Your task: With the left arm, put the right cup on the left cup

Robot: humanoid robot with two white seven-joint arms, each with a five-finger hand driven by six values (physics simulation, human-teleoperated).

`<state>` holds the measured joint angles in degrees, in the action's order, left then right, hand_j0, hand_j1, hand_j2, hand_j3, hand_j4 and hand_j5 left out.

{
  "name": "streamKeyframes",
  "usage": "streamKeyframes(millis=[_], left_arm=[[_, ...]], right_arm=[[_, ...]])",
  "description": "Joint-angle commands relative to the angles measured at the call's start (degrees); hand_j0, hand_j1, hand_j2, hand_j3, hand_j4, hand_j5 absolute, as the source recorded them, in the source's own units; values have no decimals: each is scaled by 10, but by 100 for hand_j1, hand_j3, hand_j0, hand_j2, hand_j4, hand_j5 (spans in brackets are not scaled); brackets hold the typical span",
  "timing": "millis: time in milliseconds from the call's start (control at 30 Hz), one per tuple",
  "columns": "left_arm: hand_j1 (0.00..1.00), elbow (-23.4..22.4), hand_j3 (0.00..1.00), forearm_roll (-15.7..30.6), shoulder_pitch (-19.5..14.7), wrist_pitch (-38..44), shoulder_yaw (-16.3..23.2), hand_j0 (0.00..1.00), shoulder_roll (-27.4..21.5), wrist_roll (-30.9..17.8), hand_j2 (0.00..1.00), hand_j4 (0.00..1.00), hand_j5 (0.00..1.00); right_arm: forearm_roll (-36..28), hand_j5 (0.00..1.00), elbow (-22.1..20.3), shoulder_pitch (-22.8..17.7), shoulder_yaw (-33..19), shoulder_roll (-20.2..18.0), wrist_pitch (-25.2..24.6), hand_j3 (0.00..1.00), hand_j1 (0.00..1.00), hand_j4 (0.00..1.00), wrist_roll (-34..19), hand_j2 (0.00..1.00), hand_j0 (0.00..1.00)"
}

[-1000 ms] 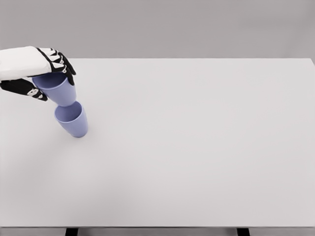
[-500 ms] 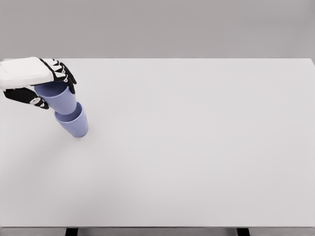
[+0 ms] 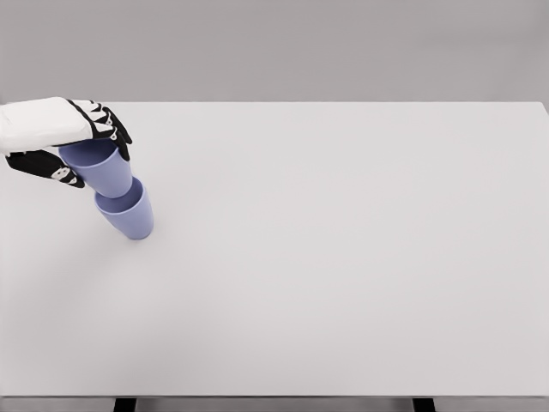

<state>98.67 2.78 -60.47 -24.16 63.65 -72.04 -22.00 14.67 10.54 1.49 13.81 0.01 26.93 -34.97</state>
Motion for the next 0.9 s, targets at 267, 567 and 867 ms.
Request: streamKeyframes(millis=[267,567,867], left_arm=[[54,5,54,3,4,2,-1,54,-2,1,54,54,54],[79,6,79,3,4,9,-1,79,-4,0,79,79,79],[100,7,100,2,5,8,-3,100,-6,1,100,100,100]], right_arm=[[1,100,0,0,0,0,1,100,100,100,0,100,100],[1,100,0,0,0,0,1,100,100,100,0,100,100],[1,100,0,0,0,0,1,100,100,100,0,100,100]])
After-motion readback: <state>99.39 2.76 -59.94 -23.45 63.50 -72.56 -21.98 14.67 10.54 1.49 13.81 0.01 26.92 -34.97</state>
